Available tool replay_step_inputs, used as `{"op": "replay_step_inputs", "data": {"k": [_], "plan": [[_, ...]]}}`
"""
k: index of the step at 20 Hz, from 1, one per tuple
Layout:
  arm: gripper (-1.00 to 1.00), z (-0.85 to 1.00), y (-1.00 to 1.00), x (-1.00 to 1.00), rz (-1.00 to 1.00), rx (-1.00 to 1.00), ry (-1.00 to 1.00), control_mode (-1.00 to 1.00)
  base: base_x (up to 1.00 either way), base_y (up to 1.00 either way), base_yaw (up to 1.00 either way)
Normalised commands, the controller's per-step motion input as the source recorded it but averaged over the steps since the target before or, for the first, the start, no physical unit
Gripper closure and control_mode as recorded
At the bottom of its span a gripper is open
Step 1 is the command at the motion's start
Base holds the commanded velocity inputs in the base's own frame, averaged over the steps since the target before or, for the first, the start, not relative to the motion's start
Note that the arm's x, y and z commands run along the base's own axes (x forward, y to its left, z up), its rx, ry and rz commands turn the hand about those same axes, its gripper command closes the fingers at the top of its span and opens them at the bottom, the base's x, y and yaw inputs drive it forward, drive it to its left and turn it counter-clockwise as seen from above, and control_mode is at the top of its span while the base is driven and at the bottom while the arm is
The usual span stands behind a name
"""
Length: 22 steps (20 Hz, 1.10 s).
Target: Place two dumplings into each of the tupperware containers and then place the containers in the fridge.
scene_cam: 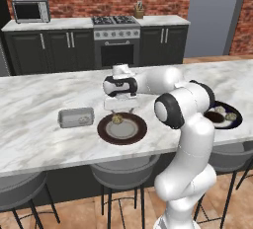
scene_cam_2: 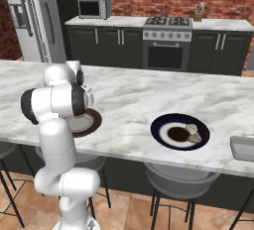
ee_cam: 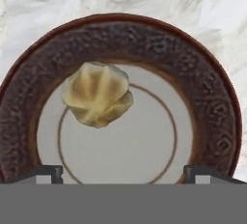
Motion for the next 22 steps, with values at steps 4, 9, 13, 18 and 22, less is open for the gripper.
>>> {"op": "replay_step_inputs", "data": {"k": [4,9,13,18,22], "plan": [[-1.00,-0.12,0.00,0.27,0.00,0.06,-0.06,-1.00,0.00,0.00,0.00],[-1.00,-0.18,0.00,0.24,0.00,0.06,-0.08,-1.00,0.00,0.00,0.00],[-1.00,-0.25,0.08,0.07,0.00,0.00,-0.11,-1.00,0.00,0.00,0.00],[-1.00,-0.15,0.17,0.22,0.00,0.00,-0.04,-1.00,0.00,0.00,0.00],[-1.00,-0.13,0.02,0.00,0.00,0.00,-0.01,-1.00,0.00,0.00,0.00]]}}
